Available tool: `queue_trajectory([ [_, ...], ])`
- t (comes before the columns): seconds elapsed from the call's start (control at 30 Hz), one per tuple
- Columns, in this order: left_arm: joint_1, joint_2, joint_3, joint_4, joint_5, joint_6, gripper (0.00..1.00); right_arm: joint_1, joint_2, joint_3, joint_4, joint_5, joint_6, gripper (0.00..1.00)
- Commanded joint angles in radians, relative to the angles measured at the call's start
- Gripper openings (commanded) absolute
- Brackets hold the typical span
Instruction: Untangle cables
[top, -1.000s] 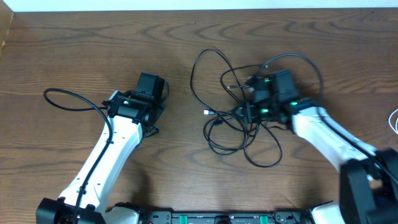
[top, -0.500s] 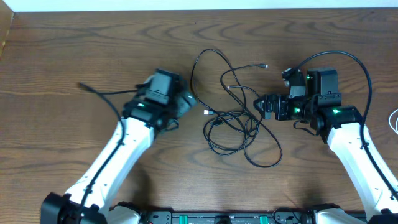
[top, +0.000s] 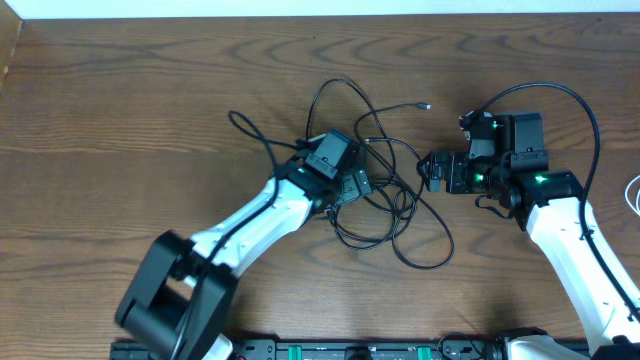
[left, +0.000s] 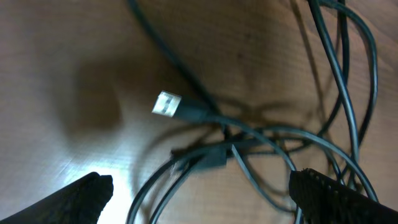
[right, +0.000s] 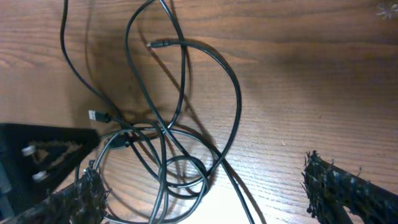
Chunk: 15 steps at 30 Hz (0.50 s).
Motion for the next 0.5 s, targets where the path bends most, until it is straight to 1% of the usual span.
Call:
queue_trajectory([
  [0.0,0.001,0.037,0.006,0.062,-0.016,0.015,0.98,0.000,-0.003,0.001,-0.004,0.030,-0.004,0.99],
  [0.23,0.001,0.050,0.006,0.163,-0.017,0.012,0.98,0.000,-0.002,0.001,-0.004,0.031,-0.004,0.99],
  [0.3,0.001,0.058,0.006,0.191,-0.018,0.011,1.00,0.000,-0.002,0.001,-0.004,0.031,-0.004,0.99],
  [0.33,0.001,0.061,0.006,0.199,-0.018,-0.003,0.90,0.000,-0.002,0.000,-0.004,0.031,-0.004,0.99],
  [0.37,0.001,0.068,0.006,0.198,-0.026,-0.032,0.86,0.000,-0.002,0.000,-0.004,0.031,-0.004,0.99],
  [0.4,0.001,0.074,0.006,0.190,-0.028,-0.066,0.80,0.000,-0.002,0.000,-0.004,0.031,-0.004,0.99],
  [0.47,0.001,0.081,0.006,0.169,-0.039,-0.112,0.77,0.000,-0.002,-0.001,-0.004,0.031,-0.004,0.99],
])
